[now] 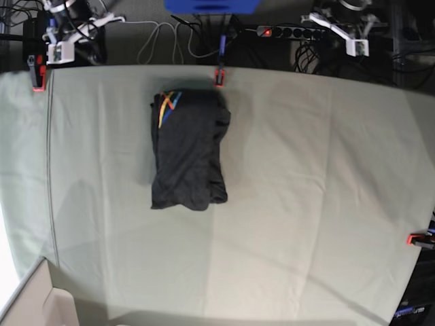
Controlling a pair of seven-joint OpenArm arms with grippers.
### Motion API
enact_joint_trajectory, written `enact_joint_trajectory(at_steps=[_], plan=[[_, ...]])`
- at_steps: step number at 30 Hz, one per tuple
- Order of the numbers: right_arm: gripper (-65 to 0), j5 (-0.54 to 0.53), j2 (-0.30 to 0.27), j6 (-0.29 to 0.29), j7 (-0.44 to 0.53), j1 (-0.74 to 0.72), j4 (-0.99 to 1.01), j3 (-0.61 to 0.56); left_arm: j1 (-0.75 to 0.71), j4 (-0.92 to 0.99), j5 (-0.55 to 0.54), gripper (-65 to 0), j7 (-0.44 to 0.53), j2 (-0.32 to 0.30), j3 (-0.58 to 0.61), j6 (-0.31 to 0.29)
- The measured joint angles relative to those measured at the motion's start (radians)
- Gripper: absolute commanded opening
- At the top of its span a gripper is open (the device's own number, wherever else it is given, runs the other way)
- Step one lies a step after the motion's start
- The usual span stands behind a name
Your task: Layout the t-shirt on the table in an organized manner, then fold the t-shirt properly
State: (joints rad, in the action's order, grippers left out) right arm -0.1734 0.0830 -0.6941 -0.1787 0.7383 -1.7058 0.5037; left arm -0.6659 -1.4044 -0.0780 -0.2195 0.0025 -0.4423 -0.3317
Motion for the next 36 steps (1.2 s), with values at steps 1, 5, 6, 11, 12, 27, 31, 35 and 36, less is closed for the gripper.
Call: enact_joint_trajectory(at_steps=[1, 5, 6, 11, 12, 27, 31, 35, 36], plan=[[-65.0, -0.002, 0.0, 0.0, 0.001, -0.002, 0.025, -0.001, 0.018, 0.043, -0.002, -64.8, 0.003, 0.0, 0.0, -0.004], [-65.0, 0.006, -0.03, -0.003, -0.007, -0.022, 0.183, -0.007, 0.08, 0.209, 0.004, -64.8, 0.122, -0.001, 0.006, -0.001], [-65.0, 0.005, -0.042, -0.001, -0.003, -0.037, 0.231, -0.005, 0.092, 0.254, 0.003, -64.8, 0.174, -0.002, 0.006, -0.002], [-65.0, 0.002, -0.077, 0.004, 0.004, -0.131, 0.445, -0.009, 0.163, 0.491, 0.006, -64.8, 0.265, -0.032, 0.038, 0.0], [-65.0, 0.007, -0.083, 0.002, 0.012, -0.145, 0.483, -0.006, 0.192, 0.549, 0.008, -64.8, 0.261, -0.053, 0.069, 0.0], [-65.0, 0.403, -0.119, 0.259, 0.652, -0.477, 1.492, -0.002, 0.598, 1.319, -0.001, -64.8, 0.504, -0.146, 0.387, 0.012], [-65.0, 0.472, -0.151, 0.523, 0.819, -0.538, 1.667, -0.001, 0.612, 1.313, -0.008, -64.8, 0.459, -0.144, 0.397, 0.014], [-65.0, 0.568, -0.146, 0.711, 0.793, -0.535, 1.655, -0.001, 0.602, 1.318, -0.002, -64.8, 0.443, -0.134, 0.398, 0.048], [-65.0, 0.592, -0.147, 0.758, 0.774, -0.535, 1.65, -0.001, 0.601, 1.318, 0.0, -64.8, 0.44, -0.135, 0.398, 0.082]])
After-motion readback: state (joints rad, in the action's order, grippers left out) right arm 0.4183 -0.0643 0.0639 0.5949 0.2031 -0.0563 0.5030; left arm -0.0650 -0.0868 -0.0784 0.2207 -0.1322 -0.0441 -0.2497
